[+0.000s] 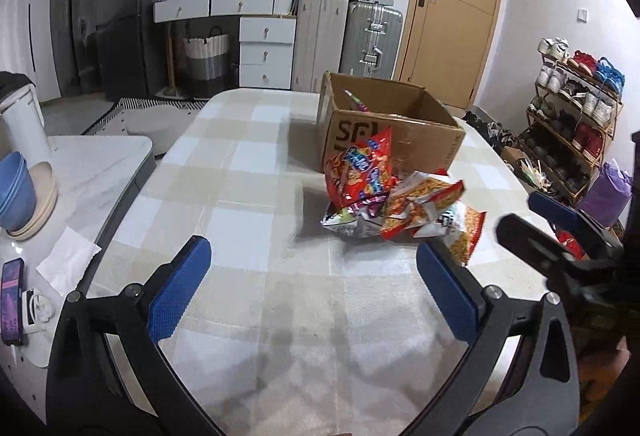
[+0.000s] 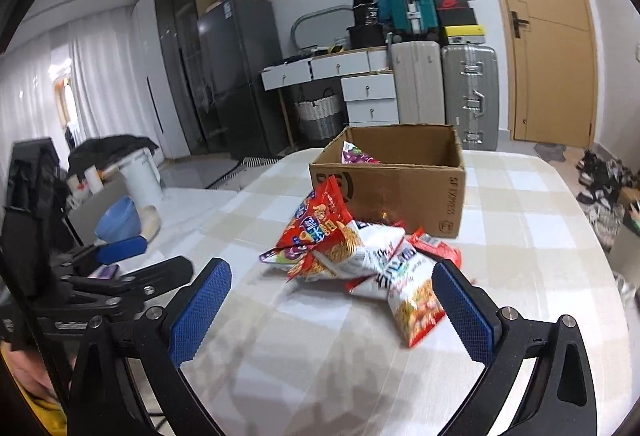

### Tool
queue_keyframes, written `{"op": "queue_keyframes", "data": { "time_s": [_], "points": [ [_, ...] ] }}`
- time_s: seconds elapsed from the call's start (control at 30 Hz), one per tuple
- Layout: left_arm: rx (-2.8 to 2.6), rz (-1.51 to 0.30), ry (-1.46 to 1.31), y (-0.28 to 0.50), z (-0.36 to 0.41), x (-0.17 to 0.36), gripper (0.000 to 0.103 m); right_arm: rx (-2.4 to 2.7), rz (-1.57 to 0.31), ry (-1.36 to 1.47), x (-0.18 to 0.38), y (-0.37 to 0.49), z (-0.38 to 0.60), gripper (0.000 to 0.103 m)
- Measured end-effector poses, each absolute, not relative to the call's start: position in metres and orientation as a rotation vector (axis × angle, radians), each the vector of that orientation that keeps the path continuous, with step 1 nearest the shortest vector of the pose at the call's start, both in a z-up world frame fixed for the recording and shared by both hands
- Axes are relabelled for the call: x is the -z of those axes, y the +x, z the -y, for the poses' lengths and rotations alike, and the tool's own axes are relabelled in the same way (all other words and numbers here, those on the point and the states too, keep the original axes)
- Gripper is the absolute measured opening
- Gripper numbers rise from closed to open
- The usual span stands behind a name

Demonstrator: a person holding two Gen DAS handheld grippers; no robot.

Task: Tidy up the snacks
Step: 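Grasp the red chip bag with the left tool while the right tool grasps the white noodle-snack bag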

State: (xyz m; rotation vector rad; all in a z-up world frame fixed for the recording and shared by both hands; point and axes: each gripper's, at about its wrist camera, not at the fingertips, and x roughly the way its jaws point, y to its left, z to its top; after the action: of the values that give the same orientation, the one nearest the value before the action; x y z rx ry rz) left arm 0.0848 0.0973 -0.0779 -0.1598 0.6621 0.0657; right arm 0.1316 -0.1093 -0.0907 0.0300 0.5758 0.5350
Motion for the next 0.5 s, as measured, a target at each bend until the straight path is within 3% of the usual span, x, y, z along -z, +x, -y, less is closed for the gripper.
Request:
{"op": "queue_keyframes", "data": {
  "time_s": [0.3,0.33,0.4,0.5],
  "points": [
    [-0.107,-0.698,-0.183,0.119,-0.117,0.097,0.102,-0.579,-0.669,-0.008,0.125,0.195,0.069,0.100],
    [-0.109,-0.701,-0.188,0.120,-0.119,0.098,0.102,-0.578,-0.677,-0.018,0.128,0.199,0.065,0.097],
    [-0.114,-0.706,-0.215,0.128,-0.125,0.101,0.102,-0.584,-0.707,-0.035,0.134,0.207,0.057,0.074],
    [-0.112,-0.726,-0.246,0.139,-0.131,0.108,0.102,-0.568,-0.746,-0.060,0.146,0.218,0.049,0.067]
  ]
}}
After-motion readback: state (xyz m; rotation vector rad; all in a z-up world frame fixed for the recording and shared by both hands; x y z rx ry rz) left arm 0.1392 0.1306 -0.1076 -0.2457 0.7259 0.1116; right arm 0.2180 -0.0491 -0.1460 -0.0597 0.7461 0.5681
